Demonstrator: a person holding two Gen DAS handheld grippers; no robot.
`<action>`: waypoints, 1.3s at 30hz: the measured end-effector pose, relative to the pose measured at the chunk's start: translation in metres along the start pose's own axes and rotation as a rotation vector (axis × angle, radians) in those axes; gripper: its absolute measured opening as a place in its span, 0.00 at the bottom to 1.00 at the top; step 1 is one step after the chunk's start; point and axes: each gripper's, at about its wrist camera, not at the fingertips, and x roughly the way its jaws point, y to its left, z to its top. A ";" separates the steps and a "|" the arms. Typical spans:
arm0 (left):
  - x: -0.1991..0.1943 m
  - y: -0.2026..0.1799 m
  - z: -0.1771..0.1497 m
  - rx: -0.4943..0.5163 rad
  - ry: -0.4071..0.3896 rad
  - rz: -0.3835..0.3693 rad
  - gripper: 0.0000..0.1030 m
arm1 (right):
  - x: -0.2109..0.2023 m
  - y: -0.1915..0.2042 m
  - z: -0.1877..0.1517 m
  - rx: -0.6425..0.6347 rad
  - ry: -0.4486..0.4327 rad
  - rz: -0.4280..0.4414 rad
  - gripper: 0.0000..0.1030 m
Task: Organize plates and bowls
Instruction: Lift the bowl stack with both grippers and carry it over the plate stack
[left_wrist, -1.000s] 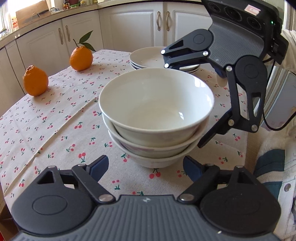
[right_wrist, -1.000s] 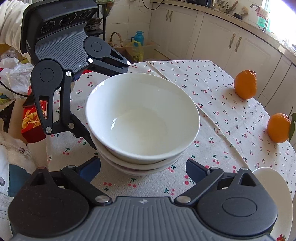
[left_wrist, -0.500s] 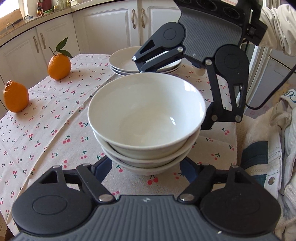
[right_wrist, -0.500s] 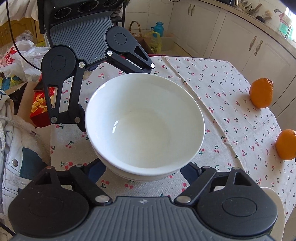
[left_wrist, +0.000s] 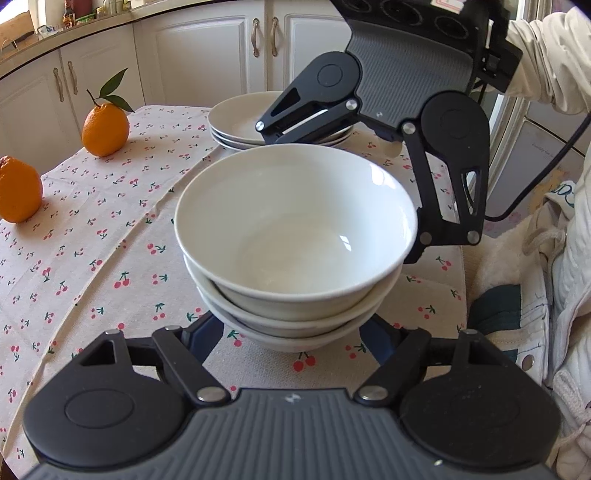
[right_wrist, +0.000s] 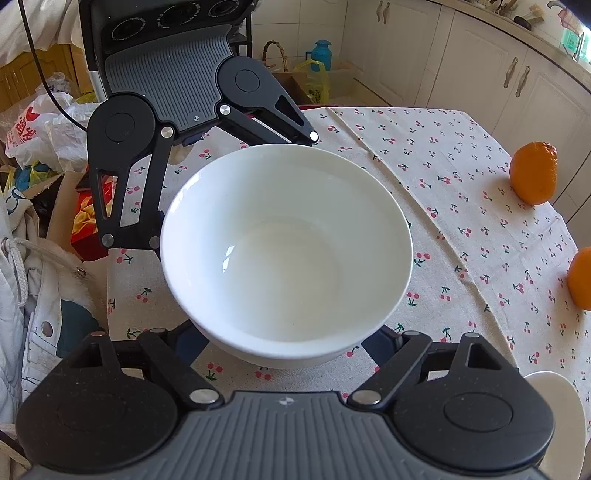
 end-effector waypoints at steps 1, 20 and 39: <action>0.000 0.000 0.000 0.000 -0.001 -0.001 0.78 | 0.000 -0.001 0.000 0.002 0.000 0.003 0.87; -0.002 -0.013 0.019 -0.013 -0.005 0.032 0.78 | -0.016 -0.003 -0.007 0.022 -0.017 0.009 0.87; 0.018 -0.029 0.099 0.074 -0.061 0.050 0.78 | -0.086 -0.028 -0.042 0.041 -0.045 -0.096 0.87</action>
